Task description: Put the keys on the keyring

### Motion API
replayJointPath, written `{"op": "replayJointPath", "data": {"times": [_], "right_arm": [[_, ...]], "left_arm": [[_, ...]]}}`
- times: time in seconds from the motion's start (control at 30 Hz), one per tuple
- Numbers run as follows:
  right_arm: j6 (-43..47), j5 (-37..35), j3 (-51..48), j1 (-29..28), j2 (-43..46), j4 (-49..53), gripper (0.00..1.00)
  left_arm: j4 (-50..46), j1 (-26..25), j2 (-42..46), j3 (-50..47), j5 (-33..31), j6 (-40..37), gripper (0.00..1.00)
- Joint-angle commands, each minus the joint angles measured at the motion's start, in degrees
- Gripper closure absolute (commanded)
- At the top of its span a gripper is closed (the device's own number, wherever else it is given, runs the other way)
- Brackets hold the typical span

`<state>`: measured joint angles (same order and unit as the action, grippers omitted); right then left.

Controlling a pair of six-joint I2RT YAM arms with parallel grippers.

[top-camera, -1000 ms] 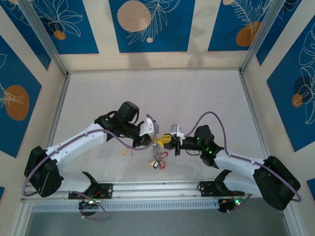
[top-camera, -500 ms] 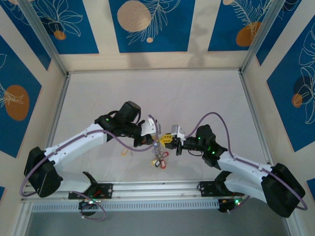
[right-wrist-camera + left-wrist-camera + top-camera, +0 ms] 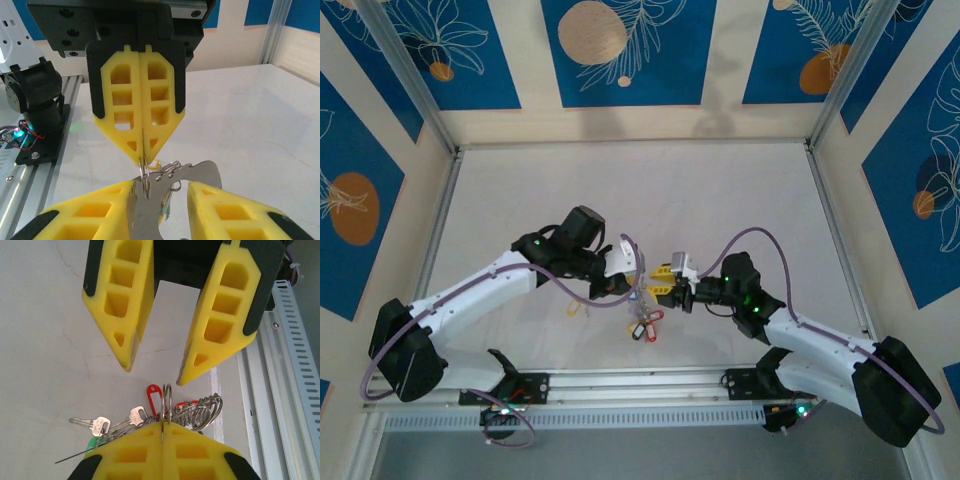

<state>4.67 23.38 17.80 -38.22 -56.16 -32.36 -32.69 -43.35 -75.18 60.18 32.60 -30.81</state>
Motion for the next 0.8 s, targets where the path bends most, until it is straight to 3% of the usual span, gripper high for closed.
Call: {"op": "replayJointPath", "data": {"times": [0.0,0.2,0.3,0.4,0.6,0.67,0.77], "right_arm": [[1.5,3.0,3.4,0.2,-1.2,5.5,0.66],[0.7,4.9,4.9,0.2,-4.0,4.8,0.75],[0.9,6.6,6.2,0.2,-5.8,4.7,0.93],[0.8,8.3,7.3,0.2,-7.5,4.9,1.00],[-0.5,9.2,6.5,0.3,-7.9,2.1,1.00],[-2.4,8.7,5.0,0.8,-7.4,-1.4,1.00],[-4.1,9.0,3.2,1.5,-7.0,-5.1,1.00]], "left_arm": [[-1.0,0.3,0.1,2.7,3.0,-1.4,1.00],[-1.5,-0.1,-0.8,2.7,4.4,-1.8,1.00],[-1.7,-0.6,-1.4,2.6,4.4,-2.0,1.00],[-1.5,-0.6,-1.6,2.2,4.2,-1.7,1.00],[-0.3,-0.5,-0.5,0.9,2.5,-1.5,1.00],[0.4,-0.4,0.1,0.1,2.6,-0.7,0.88],[2.7,-0.2,1.0,-2.0,3.9,0.4,0.80]]}}
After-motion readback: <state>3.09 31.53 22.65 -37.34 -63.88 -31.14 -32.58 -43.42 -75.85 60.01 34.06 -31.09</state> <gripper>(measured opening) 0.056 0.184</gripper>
